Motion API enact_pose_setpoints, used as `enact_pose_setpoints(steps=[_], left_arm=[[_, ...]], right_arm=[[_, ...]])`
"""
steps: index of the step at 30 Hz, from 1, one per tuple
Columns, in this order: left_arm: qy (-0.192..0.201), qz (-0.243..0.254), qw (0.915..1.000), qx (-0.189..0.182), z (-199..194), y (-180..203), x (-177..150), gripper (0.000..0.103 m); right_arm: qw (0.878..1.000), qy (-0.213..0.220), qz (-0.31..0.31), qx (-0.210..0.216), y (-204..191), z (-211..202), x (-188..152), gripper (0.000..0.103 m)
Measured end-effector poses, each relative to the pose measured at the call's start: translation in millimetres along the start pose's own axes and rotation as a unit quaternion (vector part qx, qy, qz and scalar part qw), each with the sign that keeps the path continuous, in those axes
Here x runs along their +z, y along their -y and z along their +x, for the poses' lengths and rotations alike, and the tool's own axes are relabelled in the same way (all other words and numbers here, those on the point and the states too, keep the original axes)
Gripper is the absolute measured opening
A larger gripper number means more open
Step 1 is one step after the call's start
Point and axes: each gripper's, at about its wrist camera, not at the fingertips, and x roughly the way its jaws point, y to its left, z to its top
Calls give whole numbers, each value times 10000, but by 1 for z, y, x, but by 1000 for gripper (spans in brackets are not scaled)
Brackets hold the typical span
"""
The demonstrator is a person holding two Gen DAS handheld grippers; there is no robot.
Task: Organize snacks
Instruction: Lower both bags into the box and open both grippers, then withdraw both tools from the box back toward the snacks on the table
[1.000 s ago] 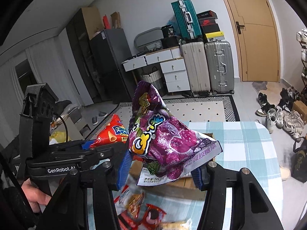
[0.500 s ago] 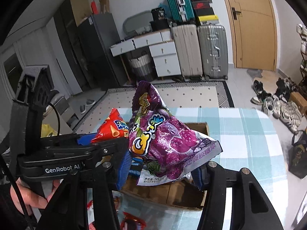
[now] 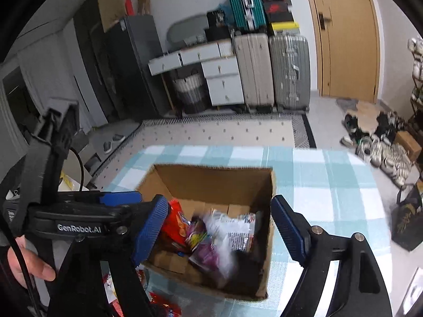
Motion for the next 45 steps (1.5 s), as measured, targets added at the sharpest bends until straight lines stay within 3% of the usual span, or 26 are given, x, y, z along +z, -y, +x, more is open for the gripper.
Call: enact_pose_setpoints(steps=[7, 13, 18, 24, 29, 38, 45], left_arm=[[312, 193, 9989, 278, -39, 13, -15, 82], [462, 297, 9975, 449, -68, 25, -27, 83], [684, 513, 9927, 846, -97, 36, -37, 84], [887, 551, 9903, 915, -130, 47, -52, 89], [1089, 640, 9883, 851, -158, 57, -71, 101], [1444, 735, 9825, 916, -193, 61, -104, 102], [1478, 683, 9813, 1025, -205, 52, -135, 102]], right_arm=[[9990, 448, 54, -33, -1, -46, 5, 85], [9984, 564, 18, -45, -9, -74, 2, 86], [9980, 625, 45, -21, -15, -96, -6, 86], [9969, 778, 72, -8, -21, -128, -17, 95], [9964, 840, 74, 70, -27, -153, -26, 99], [9955, 949, -28, 35, -38, -192, -54, 102], [9957, 904, 175, 84, -33, -209, -85, 103]])
